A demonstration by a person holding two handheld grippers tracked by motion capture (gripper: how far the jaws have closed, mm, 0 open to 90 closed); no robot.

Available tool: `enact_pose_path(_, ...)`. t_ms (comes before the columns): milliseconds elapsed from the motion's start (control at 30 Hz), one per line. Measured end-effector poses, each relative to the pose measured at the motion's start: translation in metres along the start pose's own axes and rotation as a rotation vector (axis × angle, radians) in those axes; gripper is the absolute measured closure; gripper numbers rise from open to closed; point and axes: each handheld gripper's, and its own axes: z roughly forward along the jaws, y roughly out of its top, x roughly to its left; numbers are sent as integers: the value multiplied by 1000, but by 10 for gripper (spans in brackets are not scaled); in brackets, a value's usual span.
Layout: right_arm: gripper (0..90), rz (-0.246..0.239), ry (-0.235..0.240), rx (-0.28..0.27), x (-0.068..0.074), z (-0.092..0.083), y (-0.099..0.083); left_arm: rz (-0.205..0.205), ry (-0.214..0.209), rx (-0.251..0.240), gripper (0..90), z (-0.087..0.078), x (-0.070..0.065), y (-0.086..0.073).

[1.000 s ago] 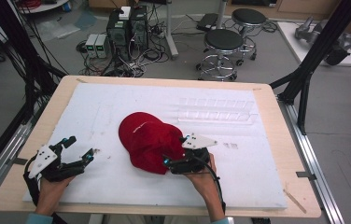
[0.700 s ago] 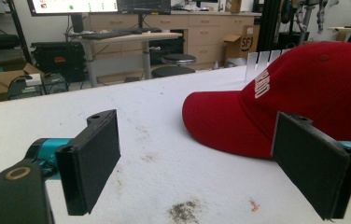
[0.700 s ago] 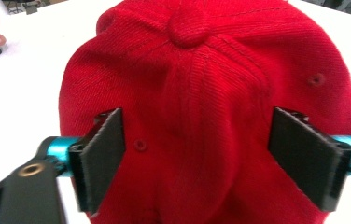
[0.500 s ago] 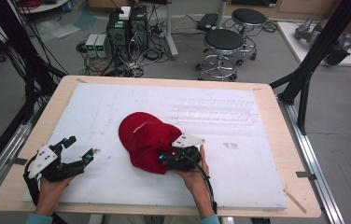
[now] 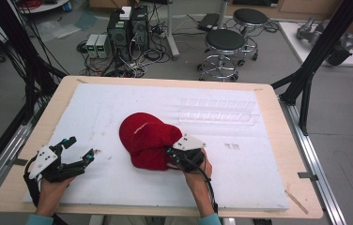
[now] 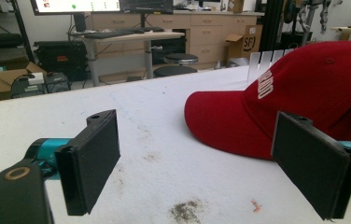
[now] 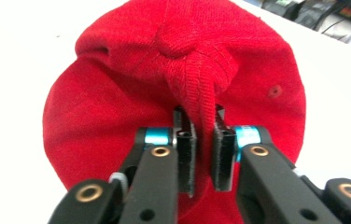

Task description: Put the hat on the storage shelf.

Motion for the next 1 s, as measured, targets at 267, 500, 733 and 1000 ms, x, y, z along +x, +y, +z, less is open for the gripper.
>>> enact_pose_path(267, 871, 27, 31, -15, -3, -1, 0, 2, 0, -1, 158, 0, 0, 0)
enact_pose_path(500, 871, 41, 72, -50, -7, -4, 3, 17, 3, 14, 159, 1, -2, 1)
enact_pose_path(733, 871, 28, 87, -77, -9, -9, 14, 14, -15, 34, 159, 4, -1, 2)
enact_pose_path(1000, 871, -4, 101, -148, -13, -21, 29, 25, -70, 33, 159, 6, -1, 14)
